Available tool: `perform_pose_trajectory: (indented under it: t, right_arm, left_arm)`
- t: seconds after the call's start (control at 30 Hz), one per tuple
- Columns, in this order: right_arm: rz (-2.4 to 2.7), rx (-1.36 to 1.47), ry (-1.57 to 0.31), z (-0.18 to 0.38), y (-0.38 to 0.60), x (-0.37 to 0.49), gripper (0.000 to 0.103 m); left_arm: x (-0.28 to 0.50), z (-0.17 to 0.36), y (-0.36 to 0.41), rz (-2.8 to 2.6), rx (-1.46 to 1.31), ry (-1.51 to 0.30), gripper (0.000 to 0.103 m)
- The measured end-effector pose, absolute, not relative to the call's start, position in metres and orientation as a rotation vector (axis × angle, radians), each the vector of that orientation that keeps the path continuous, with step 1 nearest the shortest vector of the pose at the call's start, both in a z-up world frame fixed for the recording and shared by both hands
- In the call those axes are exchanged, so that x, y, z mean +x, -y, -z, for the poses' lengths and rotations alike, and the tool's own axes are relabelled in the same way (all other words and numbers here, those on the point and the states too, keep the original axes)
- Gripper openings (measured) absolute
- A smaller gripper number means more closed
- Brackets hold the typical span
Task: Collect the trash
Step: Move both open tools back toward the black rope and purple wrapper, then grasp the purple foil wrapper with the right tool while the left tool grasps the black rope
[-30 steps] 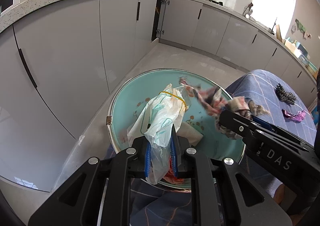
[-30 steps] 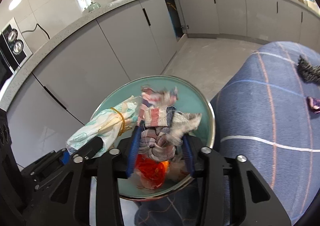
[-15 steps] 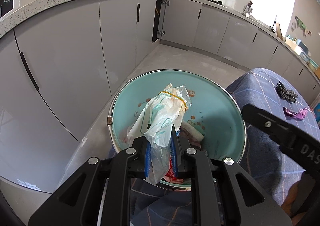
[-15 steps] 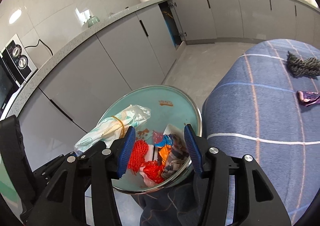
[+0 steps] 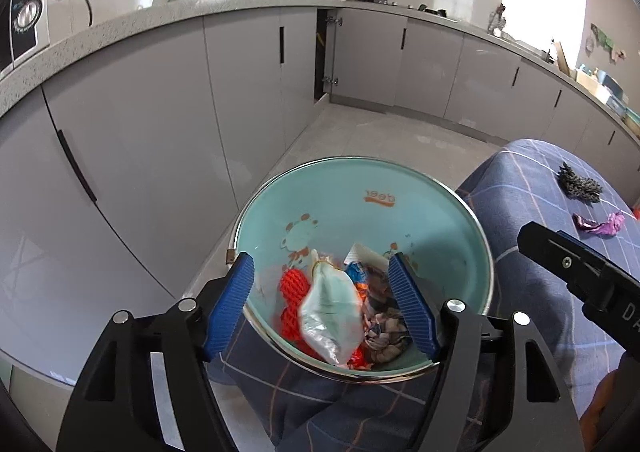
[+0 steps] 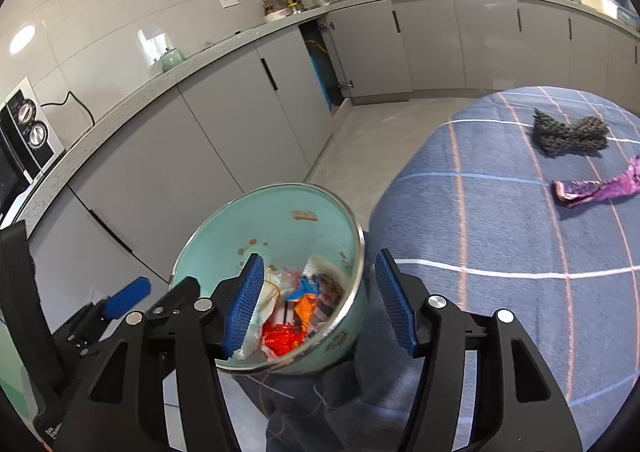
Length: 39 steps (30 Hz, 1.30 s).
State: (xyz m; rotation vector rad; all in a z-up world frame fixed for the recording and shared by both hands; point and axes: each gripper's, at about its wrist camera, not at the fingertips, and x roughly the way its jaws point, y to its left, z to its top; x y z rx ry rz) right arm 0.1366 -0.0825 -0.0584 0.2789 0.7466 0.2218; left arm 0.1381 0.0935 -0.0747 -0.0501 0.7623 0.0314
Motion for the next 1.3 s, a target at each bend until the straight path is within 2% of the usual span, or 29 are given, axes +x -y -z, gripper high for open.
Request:
perform_pose_trajectory:
  t: [0.07,0.17,0.77,1.07,1.3]
  right_arm:
    - [-0.202,0.282,-0.737,0.057,0.092,0.131,0.058]
    - [-0.152,0.288,-0.718,0.055,0.111,0.123,0.058]
    - [0.227,0.432,-0.721,0.059,0.282,0.099,0.058]
    - [0.326,0.532,-0.774,0.066,0.351,0.132,0.058]
    - [0.335,0.565,-0.854,0.079,0.36,0.169,0.057]
  left_arm:
    - [0.135,0.072,-0.09,-0.027,-0.041,-0.748,0.078]
    - [0.131,0.07,-0.083,0.0,-0.038,-0.737,0.082]
    - [0.142,0.046,0.026,0.191,0.089,-0.685,0.082]
    - [0.187,0.046,0.092,0.267,0.14,-0.697,0.079]
    - [0.23,0.049,0.138,0.313,0.173,-0.723,0.079]
